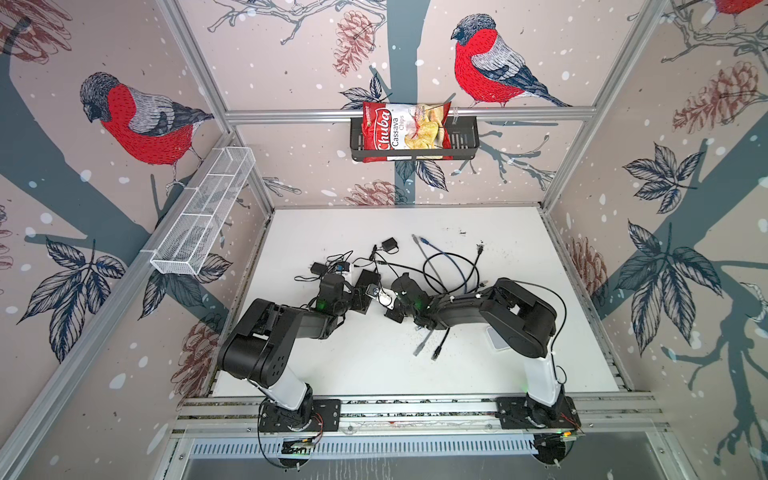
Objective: Insert the plug into the switch port
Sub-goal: 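Push the gold plug into the port while the left gripper holds the switch, then open the right gripper and draw it back from the inserted plug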
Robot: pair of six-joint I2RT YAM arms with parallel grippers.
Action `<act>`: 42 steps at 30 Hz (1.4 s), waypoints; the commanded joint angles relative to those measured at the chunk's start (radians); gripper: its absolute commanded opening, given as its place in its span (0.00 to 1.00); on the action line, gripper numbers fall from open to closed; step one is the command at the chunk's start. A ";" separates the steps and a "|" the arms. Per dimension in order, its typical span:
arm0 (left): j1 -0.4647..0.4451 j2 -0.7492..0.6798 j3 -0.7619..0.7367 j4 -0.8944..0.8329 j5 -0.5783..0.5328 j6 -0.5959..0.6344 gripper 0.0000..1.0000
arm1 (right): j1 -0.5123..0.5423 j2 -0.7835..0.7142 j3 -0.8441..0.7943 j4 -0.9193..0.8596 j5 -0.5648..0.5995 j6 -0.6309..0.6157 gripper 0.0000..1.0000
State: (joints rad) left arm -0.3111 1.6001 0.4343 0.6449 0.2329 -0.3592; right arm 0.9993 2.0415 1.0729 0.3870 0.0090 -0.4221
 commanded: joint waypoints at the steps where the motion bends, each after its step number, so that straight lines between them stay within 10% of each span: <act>1: -0.016 0.001 0.000 0.110 0.440 -0.039 0.67 | 0.027 0.008 0.053 0.268 -0.153 -0.036 0.02; 16: -0.027 0.041 -0.005 0.171 0.519 -0.054 0.67 | 0.027 0.023 0.108 0.312 -0.187 -0.021 0.02; 34: 0.006 -0.007 0.075 -0.064 0.160 -0.010 0.75 | -0.034 0.004 0.123 -0.130 -0.057 -0.139 0.09; 42: 0.019 -0.010 0.096 -0.088 0.110 -0.020 0.97 | -0.048 0.057 0.164 -0.251 -0.049 -0.217 0.12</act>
State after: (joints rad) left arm -0.2905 1.6028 0.5125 0.5194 0.2295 -0.3676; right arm 0.9478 2.0789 1.2278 0.1730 -0.0307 -0.5735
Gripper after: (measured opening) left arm 0.917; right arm 0.118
